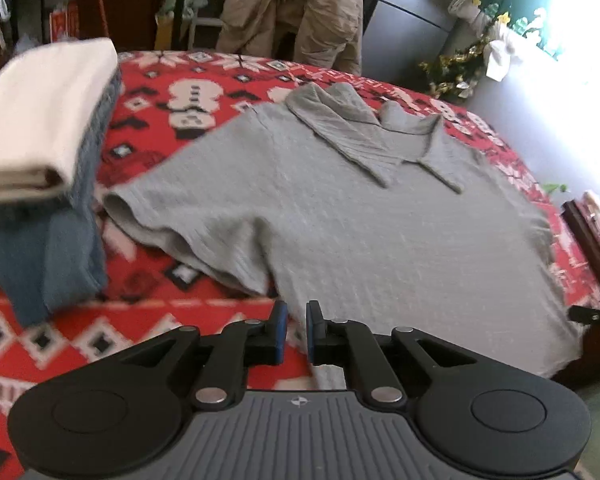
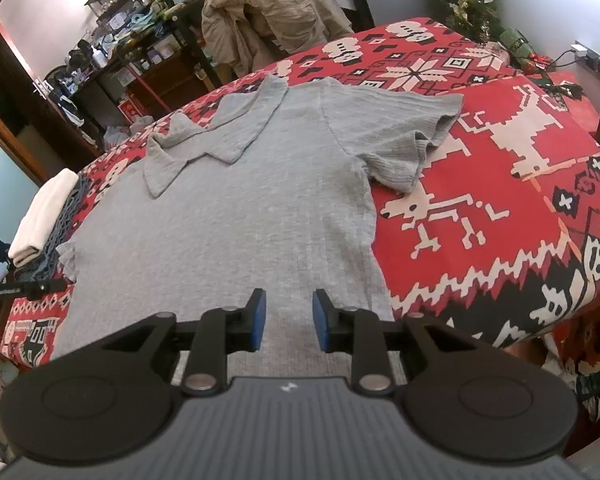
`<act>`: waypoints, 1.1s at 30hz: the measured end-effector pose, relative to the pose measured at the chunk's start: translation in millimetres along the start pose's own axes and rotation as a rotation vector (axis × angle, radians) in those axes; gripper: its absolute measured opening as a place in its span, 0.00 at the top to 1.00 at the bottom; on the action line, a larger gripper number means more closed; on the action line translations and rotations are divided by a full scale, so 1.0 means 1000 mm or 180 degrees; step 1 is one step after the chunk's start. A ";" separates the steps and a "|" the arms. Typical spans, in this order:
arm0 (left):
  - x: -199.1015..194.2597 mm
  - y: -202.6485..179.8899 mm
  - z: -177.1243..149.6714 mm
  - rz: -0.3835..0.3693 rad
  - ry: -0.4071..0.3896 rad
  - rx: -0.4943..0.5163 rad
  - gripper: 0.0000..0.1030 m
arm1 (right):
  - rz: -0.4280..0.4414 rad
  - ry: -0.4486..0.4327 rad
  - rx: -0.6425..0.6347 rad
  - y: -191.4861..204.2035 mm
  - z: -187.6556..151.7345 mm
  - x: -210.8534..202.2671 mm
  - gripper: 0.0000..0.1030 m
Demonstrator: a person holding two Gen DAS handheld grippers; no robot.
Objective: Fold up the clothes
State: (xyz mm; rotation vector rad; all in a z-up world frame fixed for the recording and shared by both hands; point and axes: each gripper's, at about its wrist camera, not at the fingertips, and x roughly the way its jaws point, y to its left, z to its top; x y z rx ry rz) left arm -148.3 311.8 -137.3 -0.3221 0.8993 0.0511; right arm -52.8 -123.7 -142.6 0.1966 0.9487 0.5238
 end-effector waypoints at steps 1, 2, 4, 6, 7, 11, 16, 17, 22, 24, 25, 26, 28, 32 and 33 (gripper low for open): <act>0.003 -0.003 -0.001 0.0039 0.0013 0.0020 0.92 | 0.0000 -0.0001 0.0000 0.000 0.000 -0.001 0.73; 0.005 -0.005 -0.003 0.0069 0.0032 0.0045 0.92 | 0.0006 -0.0004 0.0003 0.000 -0.001 -0.001 0.73; 0.009 -0.010 -0.006 0.0119 0.0067 0.0126 0.93 | 0.0012 -0.0014 0.0008 0.000 -0.002 -0.003 0.73; 0.005 -0.011 -0.011 0.0115 0.0077 0.0128 0.91 | 0.0009 -0.0027 -0.0003 0.000 -0.003 -0.005 0.73; 0.002 -0.010 -0.013 0.0096 0.0087 0.0099 0.86 | 0.0007 -0.0033 -0.0010 0.000 -0.004 -0.007 0.73; -0.010 -0.008 -0.022 0.0021 0.0127 -0.0014 0.87 | -0.0021 -0.0056 -0.0012 -0.002 -0.006 -0.013 0.72; -0.024 -0.006 -0.034 -0.0074 0.0178 -0.0155 0.87 | -0.0068 -0.0093 0.0009 -0.009 -0.010 -0.023 0.71; -0.027 -0.006 -0.036 -0.0092 0.0188 -0.0184 0.87 | -0.0082 -0.0090 0.0005 -0.010 -0.012 -0.024 0.70; -0.037 -0.004 -0.051 -0.0297 0.0289 -0.0407 0.87 | -0.0177 -0.0075 0.0012 -0.019 -0.021 -0.032 0.68; -0.034 -0.009 -0.058 -0.0244 0.0359 -0.0352 0.87 | -0.0203 -0.0076 0.0042 -0.023 -0.024 -0.034 0.68; -0.033 -0.012 -0.060 -0.0200 0.0394 -0.0312 0.90 | -0.0218 -0.0083 0.0054 -0.026 -0.026 -0.036 0.68; -0.032 -0.015 -0.063 -0.0185 0.0418 -0.0277 0.97 | -0.0230 -0.0089 0.0059 -0.027 -0.027 -0.037 0.68; -0.033 -0.024 -0.069 -0.0154 0.0429 -0.0150 0.97 | -0.0265 -0.0104 0.0055 -0.030 -0.029 -0.040 0.68; -0.035 -0.035 -0.075 -0.0070 0.0460 0.0082 0.98 | -0.0343 -0.0122 0.0050 -0.036 -0.034 -0.047 0.68; -0.035 -0.033 -0.075 -0.0090 0.0470 0.0050 0.98 | -0.0363 -0.0121 0.0061 -0.038 -0.035 -0.048 0.68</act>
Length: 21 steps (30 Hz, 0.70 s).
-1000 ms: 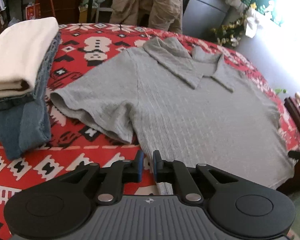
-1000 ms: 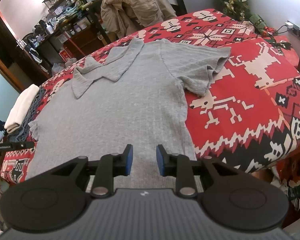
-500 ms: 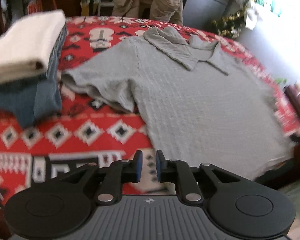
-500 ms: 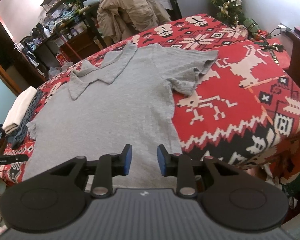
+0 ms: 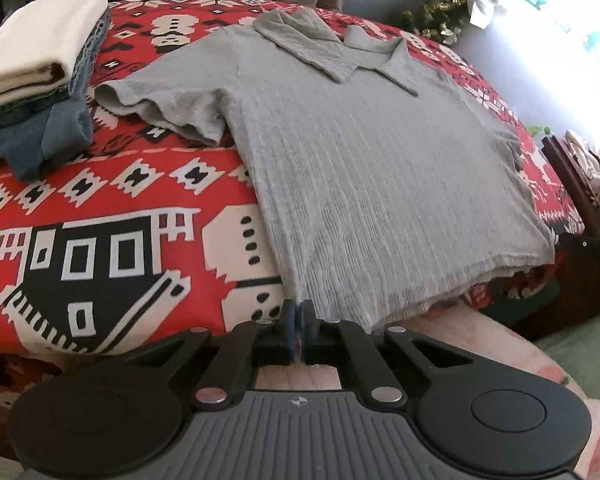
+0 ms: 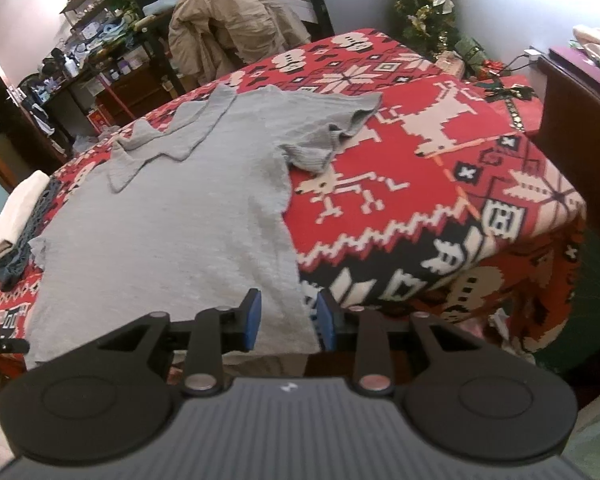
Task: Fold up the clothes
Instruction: 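Pinch the shirt hem with both tools and tug it straight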
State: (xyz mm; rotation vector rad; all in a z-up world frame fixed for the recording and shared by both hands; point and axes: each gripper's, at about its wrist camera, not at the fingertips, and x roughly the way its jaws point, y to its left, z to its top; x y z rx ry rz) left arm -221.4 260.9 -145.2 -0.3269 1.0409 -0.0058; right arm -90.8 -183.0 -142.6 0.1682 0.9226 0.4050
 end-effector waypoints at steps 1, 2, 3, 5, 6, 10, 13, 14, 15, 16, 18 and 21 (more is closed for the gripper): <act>0.000 0.001 0.000 -0.0022 0.0010 -0.0031 0.98 | -0.0017 0.0006 0.0015 -0.003 -0.001 -0.001 0.68; 0.000 0.003 -0.001 -0.0044 0.0019 -0.0062 0.97 | -0.0014 0.0018 0.0021 -0.004 -0.003 0.000 0.68; 0.001 0.004 -0.001 -0.0066 0.0029 -0.0093 0.97 | -0.0012 0.0031 0.0027 -0.006 -0.004 0.000 0.66; 0.001 0.007 -0.002 -0.0110 0.0048 -0.0154 0.92 | -0.0011 0.0055 0.0029 -0.009 -0.007 0.001 0.61; 0.001 0.008 -0.003 -0.0132 0.0058 -0.0185 0.92 | -0.0017 0.0069 0.0010 -0.009 -0.008 0.003 0.59; 0.004 0.008 -0.004 -0.0193 0.0099 -0.0259 0.87 | -0.0043 0.0123 -0.0055 -0.006 -0.012 0.012 0.58; 0.003 0.003 -0.005 -0.0152 0.0081 -0.0166 0.97 | -0.0011 0.0164 -0.0088 -0.003 -0.012 0.012 0.89; 0.000 0.002 -0.006 -0.0125 0.0058 -0.0104 0.97 | -0.0001 0.0177 -0.0099 -0.003 -0.012 0.012 0.96; -0.005 0.001 -0.007 -0.0113 0.0029 -0.0052 0.97 | 0.0010 0.0191 -0.0110 -0.002 -0.013 0.013 0.96; -0.009 0.002 -0.007 -0.0115 0.0005 -0.0027 0.97 | 0.0020 0.0205 -0.0121 -0.001 -0.013 0.013 0.96; -0.012 0.007 -0.009 -0.0108 -0.0006 -0.0027 0.97 | 0.0034 0.0228 -0.0132 0.000 -0.013 0.013 0.97; -0.005 0.010 -0.011 -0.0055 0.0010 -0.0063 0.97 | 0.0002 0.0216 -0.0118 -0.003 -0.012 0.007 0.96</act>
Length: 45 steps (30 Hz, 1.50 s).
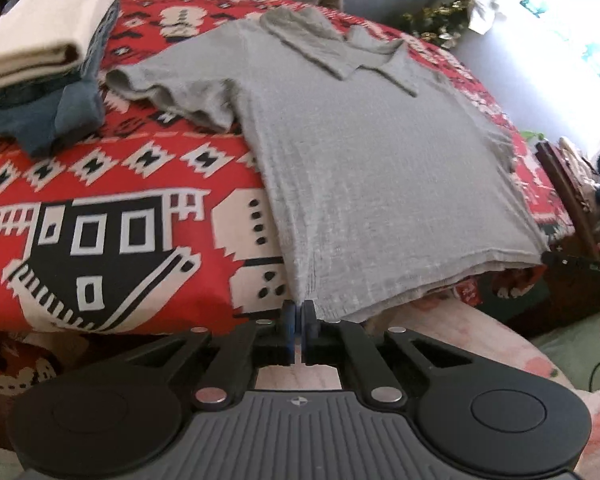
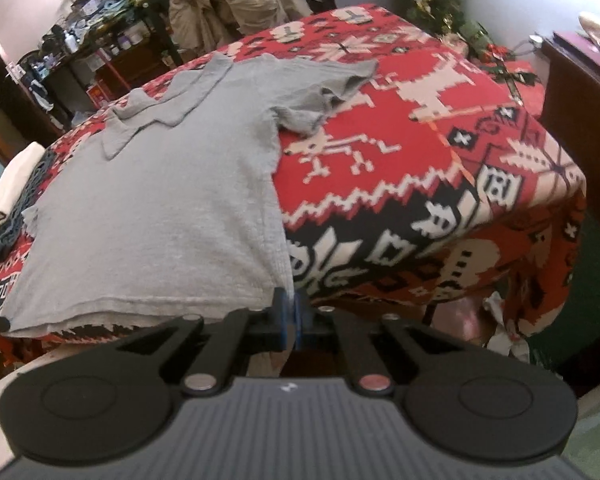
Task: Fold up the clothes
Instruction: 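Pinch the shirt hem with both tools and tug it straight, then open both tools wide and raise them above the flat shirt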
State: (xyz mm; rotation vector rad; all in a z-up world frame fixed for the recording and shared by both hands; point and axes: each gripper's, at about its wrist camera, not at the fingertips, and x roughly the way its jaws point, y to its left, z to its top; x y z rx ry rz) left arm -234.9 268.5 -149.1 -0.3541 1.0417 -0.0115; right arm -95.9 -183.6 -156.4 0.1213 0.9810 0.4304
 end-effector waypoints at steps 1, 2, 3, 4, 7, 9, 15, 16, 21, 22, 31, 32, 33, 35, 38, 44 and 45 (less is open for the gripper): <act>-0.001 -0.002 0.000 0.0023 -0.0028 0.0023 0.96 | -0.0012 -0.0014 -0.0013 0.000 0.001 -0.002 0.96; -0.001 -0.003 -0.001 0.0046 -0.0057 0.0047 0.94 | -0.0024 -0.0028 -0.0027 0.001 0.002 -0.004 0.95; -0.002 -0.005 -0.001 0.0069 -0.0086 0.0070 0.93 | -0.0036 -0.0042 -0.0040 0.001 0.002 -0.006 0.91; -0.002 -0.006 -0.001 0.0093 -0.0114 0.0094 0.89 | -0.0048 -0.0055 -0.0053 0.002 0.003 -0.009 0.87; -0.015 -0.008 -0.002 0.0124 -0.0256 0.0179 0.72 | -0.0085 -0.0097 -0.0093 0.003 0.005 -0.015 0.78; -0.025 -0.008 -0.001 0.0211 -0.0392 0.0260 0.68 | -0.0109 -0.0125 -0.0120 0.003 0.007 -0.019 0.69; -0.046 -0.018 0.017 0.0508 -0.0848 0.0684 0.35 | -0.0230 -0.0250 -0.0238 0.013 0.017 -0.030 0.15; -0.048 -0.020 0.021 0.0544 -0.0919 0.0760 0.30 | -0.0262 -0.0282 -0.0268 0.017 0.020 -0.031 0.13; -0.051 -0.029 0.041 0.0687 -0.1152 0.0994 0.23 | -0.0426 -0.0442 -0.0417 0.035 0.036 -0.036 0.01; -0.050 -0.030 0.044 0.0724 -0.1195 0.1029 0.22 | -0.0458 -0.0474 -0.0447 0.038 0.039 -0.037 0.01; -0.040 -0.036 0.053 0.0740 -0.1430 0.1182 0.10 | -0.0772 -0.0723 -0.0715 0.071 0.063 -0.045 0.01; -0.038 -0.036 0.053 0.0715 -0.1427 0.1186 0.10 | -0.0810 -0.0727 -0.0750 0.076 0.064 -0.045 0.01; -0.036 -0.037 0.054 0.0688 -0.1427 0.1195 0.10 | -0.0828 -0.0734 -0.0792 0.081 0.064 -0.045 0.01; -0.032 -0.039 0.055 0.0663 -0.1424 0.1240 0.10 | -0.0853 -0.0744 -0.0874 0.091 0.066 -0.045 0.01; -0.026 -0.041 0.058 0.0638 -0.1423 0.1309 0.10 | -0.0822 -0.0743 -0.0935 0.107 0.071 -0.044 0.01; -0.026 -0.036 0.062 0.0527 -0.1504 0.1276 0.12 | -0.0804 -0.0918 -0.0826 0.134 0.083 -0.047 0.01; -0.028 -0.033 0.062 0.0511 -0.1515 0.1219 0.12 | -0.0798 -0.0951 -0.0789 0.137 0.085 -0.048 0.01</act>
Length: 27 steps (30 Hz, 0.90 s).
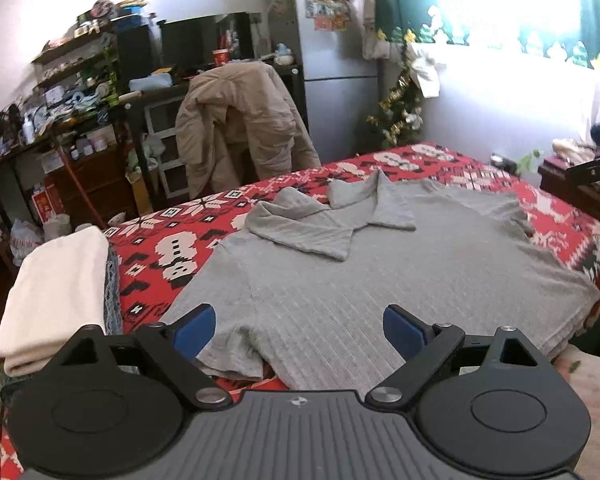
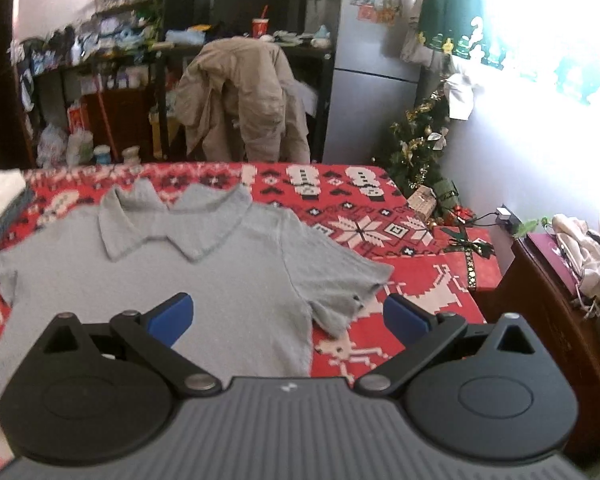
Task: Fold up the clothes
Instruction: 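Open both tools wide and raise them above the flat shirt, then move both open tools over the grey shirt toward its side edge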
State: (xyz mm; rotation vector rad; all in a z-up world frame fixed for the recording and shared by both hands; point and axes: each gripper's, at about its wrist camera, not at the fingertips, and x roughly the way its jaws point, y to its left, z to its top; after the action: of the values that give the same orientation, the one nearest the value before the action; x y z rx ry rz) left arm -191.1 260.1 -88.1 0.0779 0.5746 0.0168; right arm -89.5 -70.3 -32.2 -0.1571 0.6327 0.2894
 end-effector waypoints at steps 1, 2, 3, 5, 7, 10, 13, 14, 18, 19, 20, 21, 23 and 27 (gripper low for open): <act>-0.002 0.004 -0.001 0.0004 -0.0006 -0.0070 0.14 | 0.0003 -0.0026 0.0044 0.002 0.003 -0.001 0.01; -0.003 0.008 -0.001 0.0015 -0.0014 -0.0130 0.17 | 0.0020 -0.0046 0.0087 0.004 0.006 -0.002 0.01; -0.004 0.011 -0.002 0.0033 -0.0006 -0.0189 0.18 | 0.0044 -0.0064 0.0114 0.005 0.009 -0.004 0.01; -0.003 0.019 -0.002 0.0049 0.0053 -0.0318 0.23 | 0.0094 -0.0101 0.0154 0.007 0.013 -0.007 0.01; -0.001 0.026 -0.003 0.0057 0.0118 -0.0439 0.30 | 0.0135 -0.0126 0.0154 0.010 0.017 -0.008 0.01; 0.002 0.031 -0.006 0.0087 0.0201 -0.0579 0.37 | 0.0165 -0.0105 0.0109 0.011 0.018 -0.006 0.01; 0.005 0.030 -0.012 0.0110 0.0267 -0.0598 0.47 | 0.0279 -0.0077 0.0069 0.008 0.014 -0.001 0.01; 0.006 0.029 -0.015 0.0118 0.0289 -0.0604 0.59 | 0.0324 -0.0068 0.0056 0.007 0.012 0.001 0.01; 0.008 0.030 -0.024 0.0139 0.0391 -0.0657 0.76 | 0.0422 -0.0022 0.0032 -0.005 -0.008 0.010 0.01; 0.006 0.031 -0.026 0.0141 0.0406 -0.0676 0.76 | 0.0422 0.0003 0.0033 -0.008 -0.014 0.011 0.01; 0.003 0.032 -0.029 0.0154 0.0398 -0.0687 0.76 | 0.0421 0.0029 0.0034 -0.011 -0.020 0.013 0.02; -0.001 0.033 -0.032 0.0178 0.0387 -0.0696 0.76 | 0.0421 0.0054 0.0034 -0.014 -0.026 0.015 0.02; -0.009 0.034 -0.038 0.0218 0.0371 -0.0708 0.77 | 0.0421 0.0105 0.0036 -0.020 -0.037 0.018 0.07; -0.026 0.029 -0.056 0.0194 0.0408 -0.0652 0.84 | 0.0420 0.0207 0.0039 -0.032 -0.061 0.024 0.22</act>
State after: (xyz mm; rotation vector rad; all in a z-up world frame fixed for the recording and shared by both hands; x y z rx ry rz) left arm -243.2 291.8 -118.5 -0.1057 0.6954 0.1406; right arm -94.5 -109.8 -93.2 -0.1136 0.7107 0.4089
